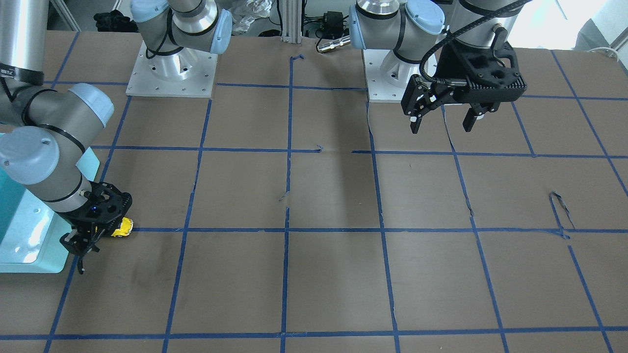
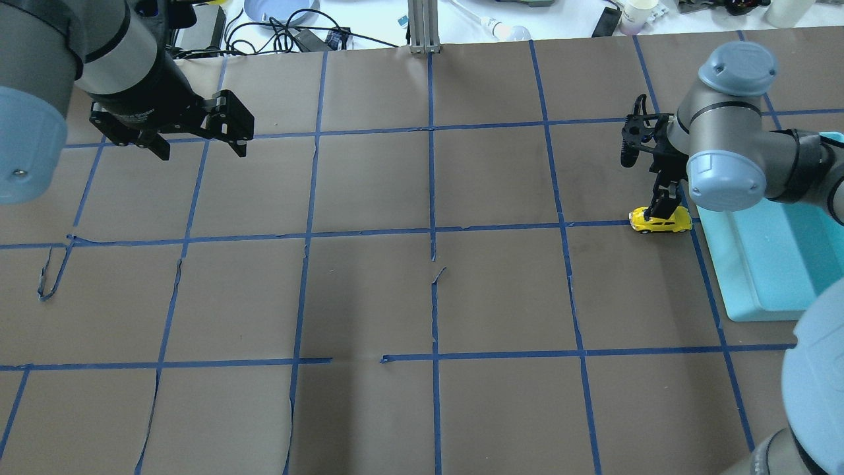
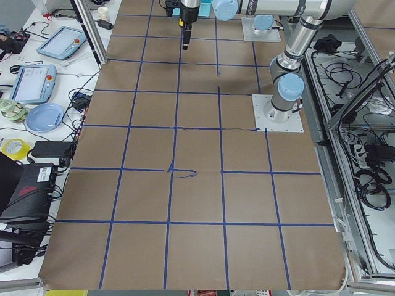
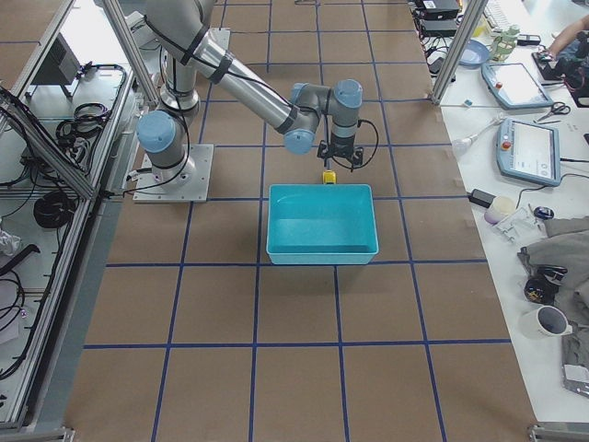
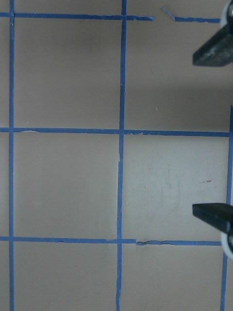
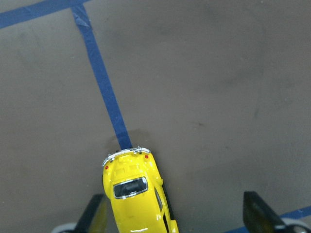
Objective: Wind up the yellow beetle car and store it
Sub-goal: 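Lower the right gripper onto the yellow car and close it while the left arm withdraws, then lift the car with the right gripper over the blue bin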
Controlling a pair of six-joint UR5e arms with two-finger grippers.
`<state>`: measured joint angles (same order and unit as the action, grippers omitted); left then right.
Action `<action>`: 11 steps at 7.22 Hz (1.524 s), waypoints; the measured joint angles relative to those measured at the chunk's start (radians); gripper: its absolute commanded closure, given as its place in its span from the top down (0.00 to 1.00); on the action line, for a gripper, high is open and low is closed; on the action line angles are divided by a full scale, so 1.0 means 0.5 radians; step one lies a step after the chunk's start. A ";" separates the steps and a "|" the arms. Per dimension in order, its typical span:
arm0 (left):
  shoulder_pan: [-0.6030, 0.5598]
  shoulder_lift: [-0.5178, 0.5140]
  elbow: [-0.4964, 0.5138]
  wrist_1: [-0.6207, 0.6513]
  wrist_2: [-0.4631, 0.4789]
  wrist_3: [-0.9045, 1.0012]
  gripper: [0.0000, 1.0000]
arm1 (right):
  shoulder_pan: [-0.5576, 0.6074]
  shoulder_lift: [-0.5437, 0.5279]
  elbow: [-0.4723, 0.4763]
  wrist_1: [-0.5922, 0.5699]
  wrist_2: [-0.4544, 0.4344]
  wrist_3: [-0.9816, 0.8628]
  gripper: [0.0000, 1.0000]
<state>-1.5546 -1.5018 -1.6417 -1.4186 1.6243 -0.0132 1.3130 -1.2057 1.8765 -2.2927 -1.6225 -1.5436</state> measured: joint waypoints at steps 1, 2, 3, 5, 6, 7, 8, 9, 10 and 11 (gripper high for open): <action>0.008 0.001 0.000 0.001 0.001 0.017 1.00 | -0.022 0.017 0.008 0.000 -0.007 -0.035 1.00; 0.013 0.002 0.000 0.000 0.001 0.028 1.00 | -0.049 0.034 0.029 0.001 -0.011 -0.058 1.00; 0.014 0.003 0.001 -0.001 0.004 0.036 1.00 | -0.082 0.052 0.057 0.001 -0.004 -0.069 1.00; 0.016 0.003 0.001 -0.001 0.003 0.047 1.00 | -0.122 0.098 0.093 0.002 0.013 -0.107 0.30; 0.016 0.003 0.001 -0.001 -0.001 0.048 1.00 | -0.129 0.109 0.100 0.003 0.014 -0.146 0.00; 0.017 0.003 0.001 -0.001 -0.004 0.049 1.00 | -0.130 0.112 0.101 0.004 0.009 -0.165 0.00; 0.018 0.003 0.001 -0.001 -0.005 0.050 1.00 | -0.130 0.111 0.098 0.009 0.006 -0.192 0.00; 0.019 0.003 0.001 -0.001 -0.006 0.051 1.00 | -0.123 0.103 0.090 0.026 0.007 -0.230 0.00; 0.019 0.004 0.001 -0.001 -0.006 0.051 1.00 | -0.106 0.088 0.072 0.062 0.017 -0.247 0.00; 0.020 0.005 0.001 0.000 -0.006 0.051 1.00 | -0.073 0.058 0.020 0.143 0.041 -0.243 0.00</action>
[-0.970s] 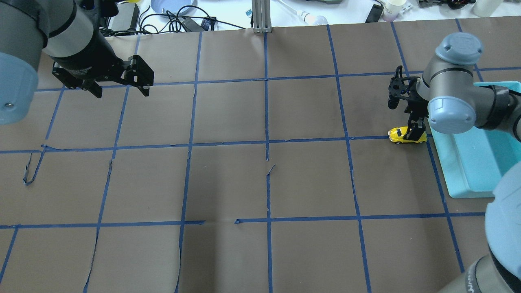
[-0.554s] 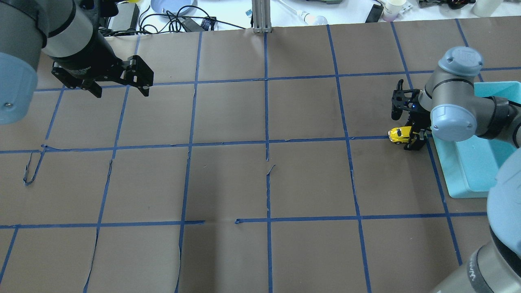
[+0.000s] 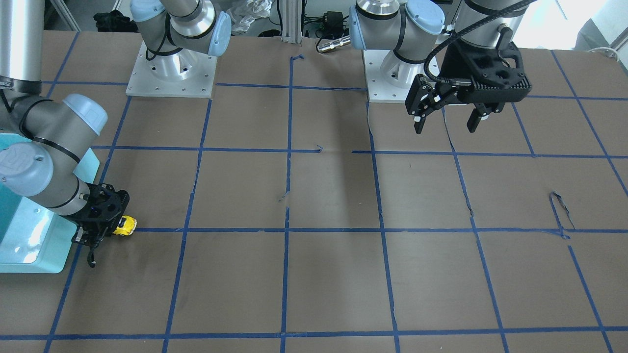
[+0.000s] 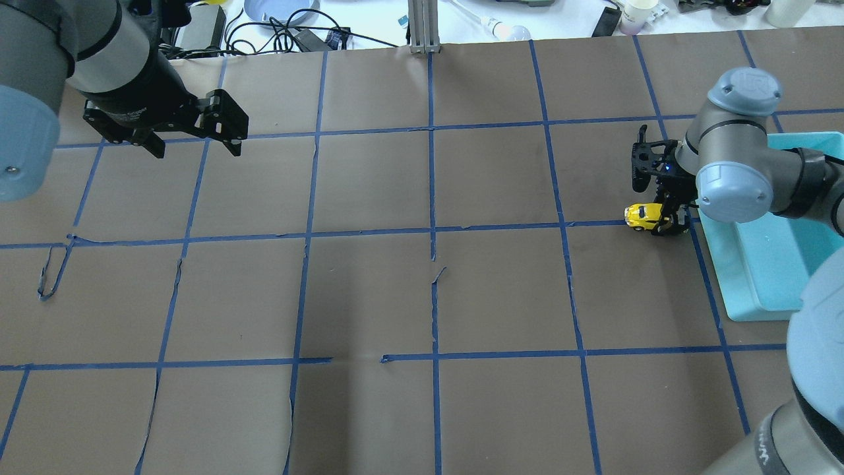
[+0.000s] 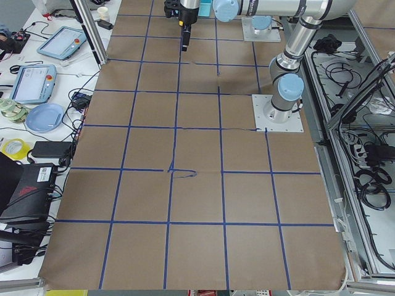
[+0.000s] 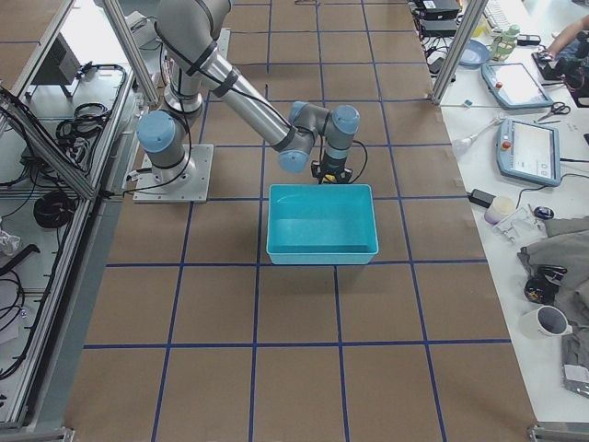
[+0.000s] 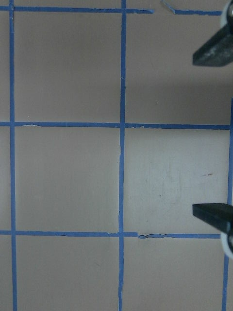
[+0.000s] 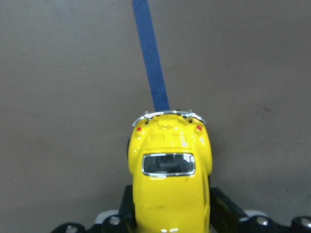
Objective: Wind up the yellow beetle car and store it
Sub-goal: 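Lift the car with the right gripper over the blue bin, then lower the car into the blue bin and open the right gripper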
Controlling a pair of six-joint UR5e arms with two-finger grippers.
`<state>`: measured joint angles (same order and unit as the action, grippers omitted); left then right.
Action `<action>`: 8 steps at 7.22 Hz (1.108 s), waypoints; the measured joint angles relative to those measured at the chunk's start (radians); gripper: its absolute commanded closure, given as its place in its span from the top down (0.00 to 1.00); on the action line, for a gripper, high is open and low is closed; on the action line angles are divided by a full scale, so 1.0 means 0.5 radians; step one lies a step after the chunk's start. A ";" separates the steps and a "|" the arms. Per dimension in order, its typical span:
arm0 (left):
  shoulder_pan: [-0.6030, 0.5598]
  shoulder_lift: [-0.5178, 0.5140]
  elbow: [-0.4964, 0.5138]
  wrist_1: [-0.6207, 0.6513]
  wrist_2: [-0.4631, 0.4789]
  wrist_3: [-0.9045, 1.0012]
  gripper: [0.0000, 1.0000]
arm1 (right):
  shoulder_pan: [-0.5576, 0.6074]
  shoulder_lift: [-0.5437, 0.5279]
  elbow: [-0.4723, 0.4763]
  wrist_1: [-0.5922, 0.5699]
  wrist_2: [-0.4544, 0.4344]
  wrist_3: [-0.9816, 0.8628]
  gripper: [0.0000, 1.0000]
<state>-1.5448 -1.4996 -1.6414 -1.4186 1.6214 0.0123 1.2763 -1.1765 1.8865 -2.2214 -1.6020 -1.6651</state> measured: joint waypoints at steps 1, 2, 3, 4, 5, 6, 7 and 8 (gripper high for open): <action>0.000 0.000 0.002 0.002 0.001 0.008 1.00 | 0.038 -0.056 -0.101 0.147 0.019 0.028 0.00; 0.000 0.001 0.004 0.004 0.004 0.024 1.00 | 0.064 -0.114 -0.255 0.352 0.018 0.068 0.00; -0.001 0.001 0.004 0.005 0.005 0.034 1.00 | 0.069 -0.154 -0.440 0.582 0.014 0.083 0.00; -0.001 0.001 0.004 0.005 0.004 0.038 1.00 | 0.047 -0.182 -0.613 0.772 -0.006 0.079 0.00; 0.000 0.001 0.004 0.005 0.003 0.039 1.00 | -0.018 -0.194 -0.720 0.886 -0.044 0.042 0.00; 0.000 0.001 0.003 0.005 0.002 0.040 1.00 | -0.130 -0.193 -0.762 0.934 -0.074 -0.075 0.00; 0.000 0.001 0.003 0.005 0.002 0.040 1.00 | -0.251 -0.187 -0.757 0.945 -0.089 -0.228 0.00; 0.000 0.000 0.004 0.005 0.002 0.039 1.00 | -0.366 -0.178 -0.705 0.936 -0.094 -0.349 0.00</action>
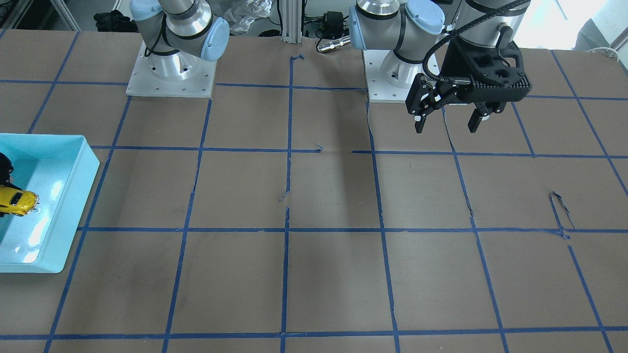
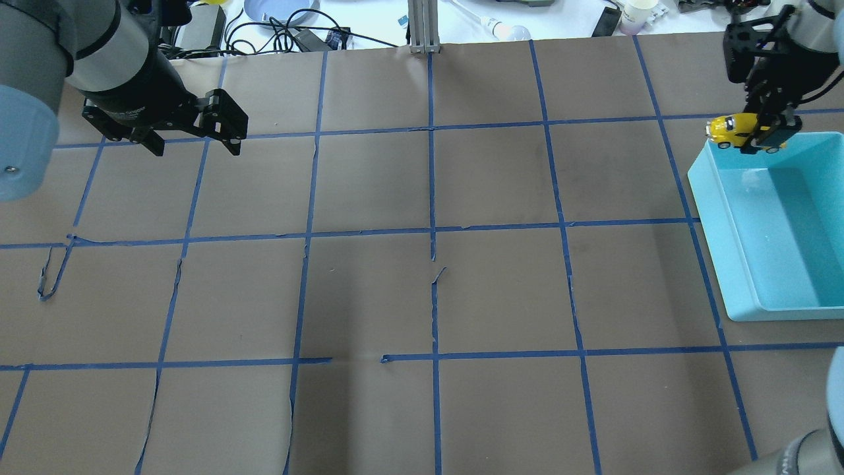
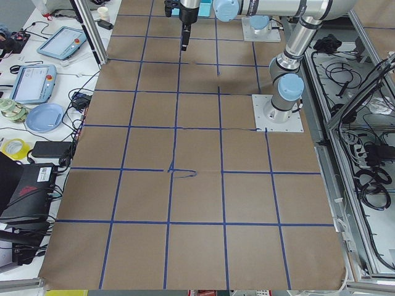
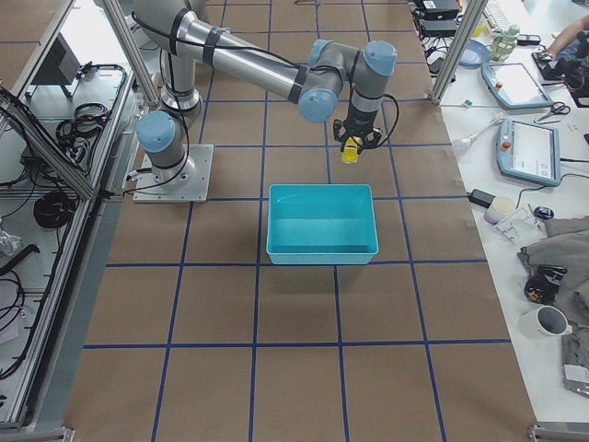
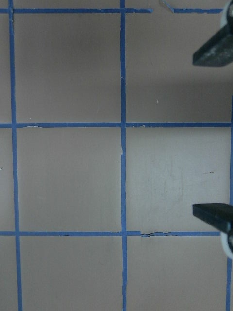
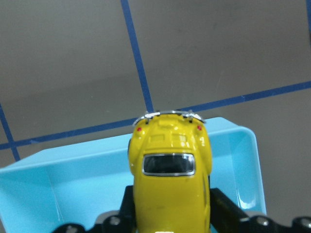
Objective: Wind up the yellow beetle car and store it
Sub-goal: 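Lower the car into the blue bin and open the right gripper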
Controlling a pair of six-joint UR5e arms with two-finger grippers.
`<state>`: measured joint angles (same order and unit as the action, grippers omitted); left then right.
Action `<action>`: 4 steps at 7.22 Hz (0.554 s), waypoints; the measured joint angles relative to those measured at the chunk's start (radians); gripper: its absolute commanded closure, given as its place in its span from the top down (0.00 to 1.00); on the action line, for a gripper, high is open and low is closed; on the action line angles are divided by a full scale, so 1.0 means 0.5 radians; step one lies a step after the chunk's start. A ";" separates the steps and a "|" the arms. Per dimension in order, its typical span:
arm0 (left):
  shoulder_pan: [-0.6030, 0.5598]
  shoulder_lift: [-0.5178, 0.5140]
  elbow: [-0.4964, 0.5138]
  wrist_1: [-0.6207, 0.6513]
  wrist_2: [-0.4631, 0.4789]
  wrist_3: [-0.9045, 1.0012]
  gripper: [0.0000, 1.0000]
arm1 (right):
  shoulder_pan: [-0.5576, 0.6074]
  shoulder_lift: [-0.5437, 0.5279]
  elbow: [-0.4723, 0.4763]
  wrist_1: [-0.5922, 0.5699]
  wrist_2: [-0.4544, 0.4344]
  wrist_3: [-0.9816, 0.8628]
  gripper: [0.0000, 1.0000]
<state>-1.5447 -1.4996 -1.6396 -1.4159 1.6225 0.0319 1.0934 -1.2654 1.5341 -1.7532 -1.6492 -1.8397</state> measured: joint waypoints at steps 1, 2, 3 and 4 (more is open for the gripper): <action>0.000 -0.001 0.001 0.000 -0.001 -0.002 1.00 | -0.108 0.013 0.103 -0.056 -0.003 -0.079 0.00; 0.000 -0.001 0.002 -0.001 -0.001 -0.004 1.00 | -0.184 0.027 0.245 -0.209 -0.038 -0.121 0.00; 0.000 -0.001 0.001 -0.002 -0.001 -0.006 1.00 | -0.218 0.044 0.385 -0.404 -0.104 -0.140 0.00; 0.000 -0.001 0.000 -0.002 -0.001 -0.007 1.00 | -0.231 0.070 0.482 -0.545 -0.144 -0.151 0.00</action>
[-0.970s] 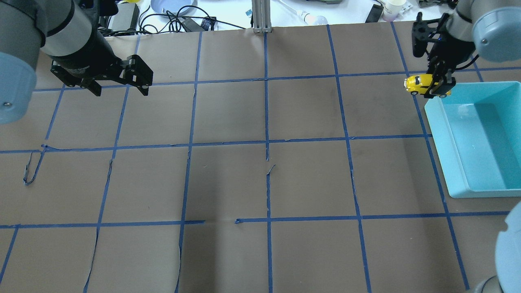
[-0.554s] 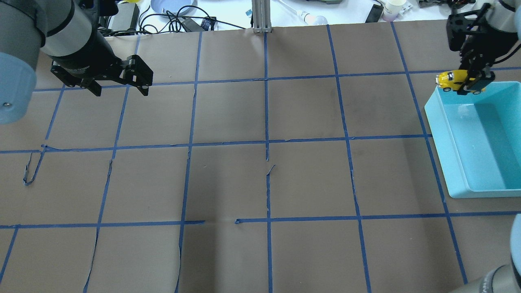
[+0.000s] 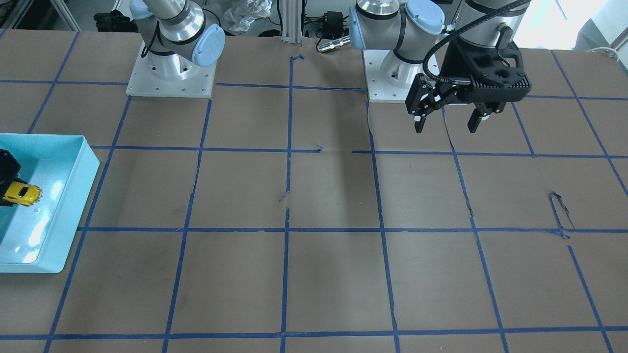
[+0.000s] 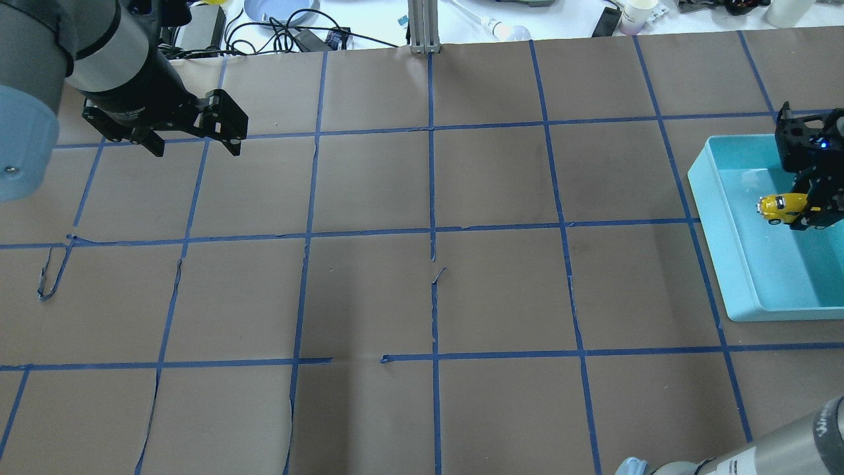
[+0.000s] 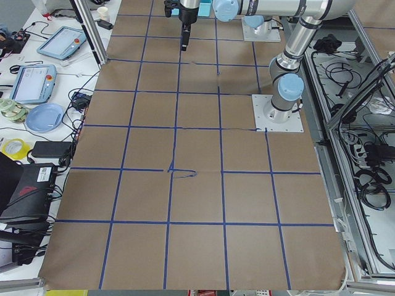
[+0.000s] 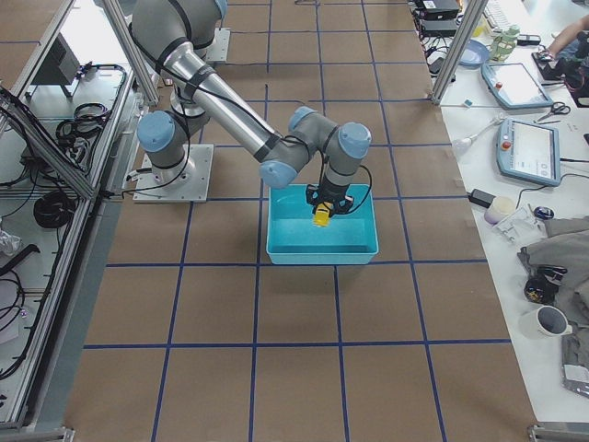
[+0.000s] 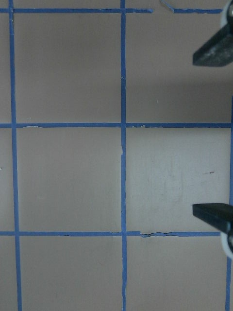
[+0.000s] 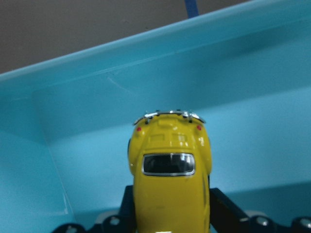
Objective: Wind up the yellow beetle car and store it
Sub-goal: 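Lower the car into the blue bin and open the right gripper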
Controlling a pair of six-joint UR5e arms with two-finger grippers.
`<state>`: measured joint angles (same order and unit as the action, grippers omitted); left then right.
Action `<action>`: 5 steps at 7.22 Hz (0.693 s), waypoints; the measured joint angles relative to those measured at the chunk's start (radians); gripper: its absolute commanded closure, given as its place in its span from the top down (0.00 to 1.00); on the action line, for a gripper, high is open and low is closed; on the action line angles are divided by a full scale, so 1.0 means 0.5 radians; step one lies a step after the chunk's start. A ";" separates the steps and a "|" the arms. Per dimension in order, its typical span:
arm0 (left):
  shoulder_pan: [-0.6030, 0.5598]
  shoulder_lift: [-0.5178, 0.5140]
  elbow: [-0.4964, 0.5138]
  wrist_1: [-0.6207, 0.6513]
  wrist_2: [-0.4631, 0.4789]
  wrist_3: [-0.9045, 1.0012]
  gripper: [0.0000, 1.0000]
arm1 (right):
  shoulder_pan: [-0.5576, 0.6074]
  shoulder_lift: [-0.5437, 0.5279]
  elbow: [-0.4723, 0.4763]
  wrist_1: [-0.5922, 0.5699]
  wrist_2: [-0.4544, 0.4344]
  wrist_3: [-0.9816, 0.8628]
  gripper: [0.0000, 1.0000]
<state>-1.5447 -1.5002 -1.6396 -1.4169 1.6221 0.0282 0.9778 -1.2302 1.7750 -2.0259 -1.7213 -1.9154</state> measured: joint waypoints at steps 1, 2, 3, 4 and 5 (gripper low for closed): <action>0.000 0.000 0.000 0.001 0.001 -0.001 1.00 | -0.004 0.031 0.044 -0.068 -0.016 -0.037 0.04; 0.000 0.000 0.000 0.002 0.003 -0.001 1.00 | -0.005 0.062 0.061 -0.101 -0.021 -0.094 0.63; 0.000 0.000 0.002 0.002 0.005 -0.001 1.00 | -0.006 0.095 0.065 -0.120 -0.015 -0.126 1.00; 0.000 -0.002 0.011 0.000 0.004 -0.009 1.00 | -0.006 0.114 0.060 -0.127 -0.005 -0.133 1.00; 0.000 -0.006 0.024 -0.004 0.002 -0.029 1.00 | -0.006 0.108 0.051 -0.127 0.005 -0.128 1.00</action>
<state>-1.5447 -1.5030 -1.6278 -1.4189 1.6230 0.0136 0.9750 -1.1761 1.8004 -2.0894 -1.7186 -1.9792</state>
